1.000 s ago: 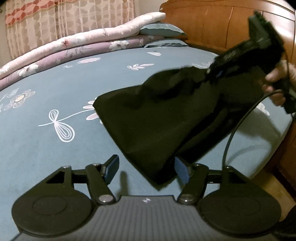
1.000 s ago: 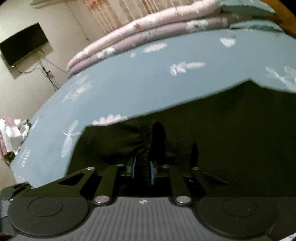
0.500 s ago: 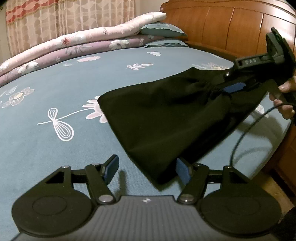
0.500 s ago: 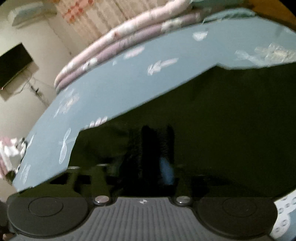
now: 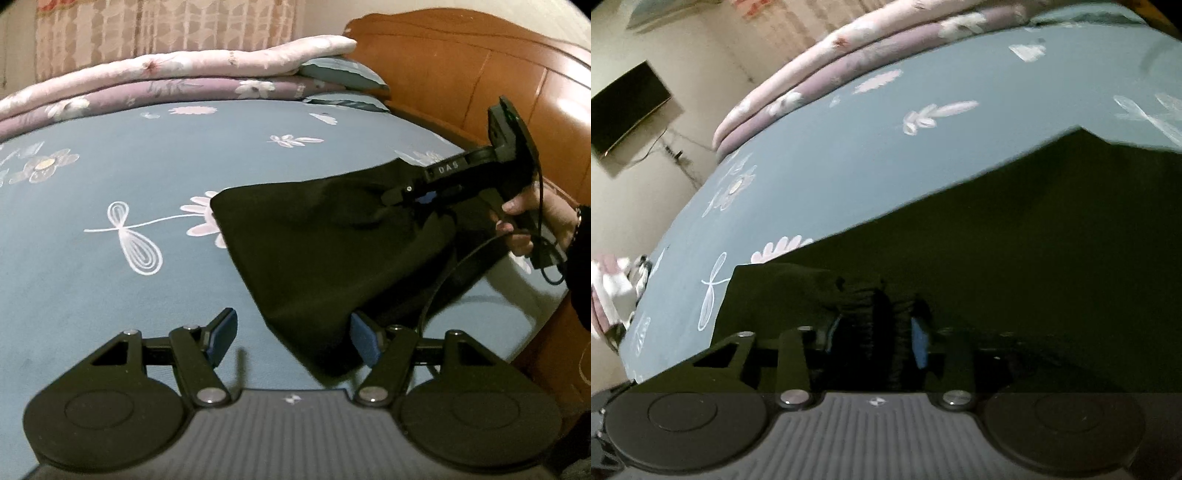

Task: Fold clothes

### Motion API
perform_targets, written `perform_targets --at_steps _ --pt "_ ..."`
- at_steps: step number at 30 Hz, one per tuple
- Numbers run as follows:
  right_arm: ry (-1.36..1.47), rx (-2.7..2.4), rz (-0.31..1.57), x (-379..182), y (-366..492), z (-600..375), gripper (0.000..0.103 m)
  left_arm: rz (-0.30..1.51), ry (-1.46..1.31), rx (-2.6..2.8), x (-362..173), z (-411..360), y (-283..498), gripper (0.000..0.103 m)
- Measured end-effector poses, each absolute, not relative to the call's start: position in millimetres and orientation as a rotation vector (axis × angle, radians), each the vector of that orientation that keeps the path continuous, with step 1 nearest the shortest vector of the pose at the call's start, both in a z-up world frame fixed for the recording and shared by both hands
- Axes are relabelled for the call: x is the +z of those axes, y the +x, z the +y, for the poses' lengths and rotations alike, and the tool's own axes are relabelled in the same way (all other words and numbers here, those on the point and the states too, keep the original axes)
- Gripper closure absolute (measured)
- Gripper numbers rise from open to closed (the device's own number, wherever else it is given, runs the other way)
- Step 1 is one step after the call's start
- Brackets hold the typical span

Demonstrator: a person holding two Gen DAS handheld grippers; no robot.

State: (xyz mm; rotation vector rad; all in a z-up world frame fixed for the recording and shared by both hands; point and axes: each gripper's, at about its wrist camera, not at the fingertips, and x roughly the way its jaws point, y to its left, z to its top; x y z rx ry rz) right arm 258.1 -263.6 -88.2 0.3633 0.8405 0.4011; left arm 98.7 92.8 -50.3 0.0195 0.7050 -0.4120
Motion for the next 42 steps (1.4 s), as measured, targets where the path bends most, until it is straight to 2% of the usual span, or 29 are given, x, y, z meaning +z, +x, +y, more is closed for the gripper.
perform_targets --at_steps 5,9,12,14,21,23,30,33,37,40,42 --pt "0.293 0.439 0.771 -64 265 -253 0.067 0.709 -0.043 -0.427 -44 103 105 0.035" --pt "0.302 0.429 0.822 -76 276 -254 0.067 0.725 -0.087 -0.438 -41 110 112 0.035" --pt "0.345 0.409 0.875 -93 276 -262 0.063 0.735 -0.091 -0.445 -36 114 116 0.035" --pt "0.331 0.404 0.859 -85 267 -265 0.056 0.730 -0.069 -0.449 -29 115 122 0.035" --pt "0.240 0.435 0.775 -52 234 -267 0.055 0.680 -0.031 -0.521 -14 104 186 0.032" --pt "0.180 0.505 0.743 -47 224 -257 0.050 0.687 -0.061 -0.560 -21 97 213 0.033" --pt "-0.026 0.609 0.798 -76 217 -219 0.050 0.812 -0.180 -0.603 -70 82 277 0.036" --pt "-0.068 0.609 0.785 -85 208 -220 0.050 0.801 -0.150 -0.622 -79 78 280 0.033" --pt "-0.103 0.593 0.774 -74 202 -220 0.049 0.794 -0.102 -0.629 -62 69 275 0.036" --pt "-0.128 0.615 0.720 -60 195 -210 0.041 0.762 -0.079 -0.691 -50 63 267 0.034" --pt "-0.130 0.634 0.711 -59 193 -200 0.039 0.770 -0.074 -0.727 -51 57 265 0.033"
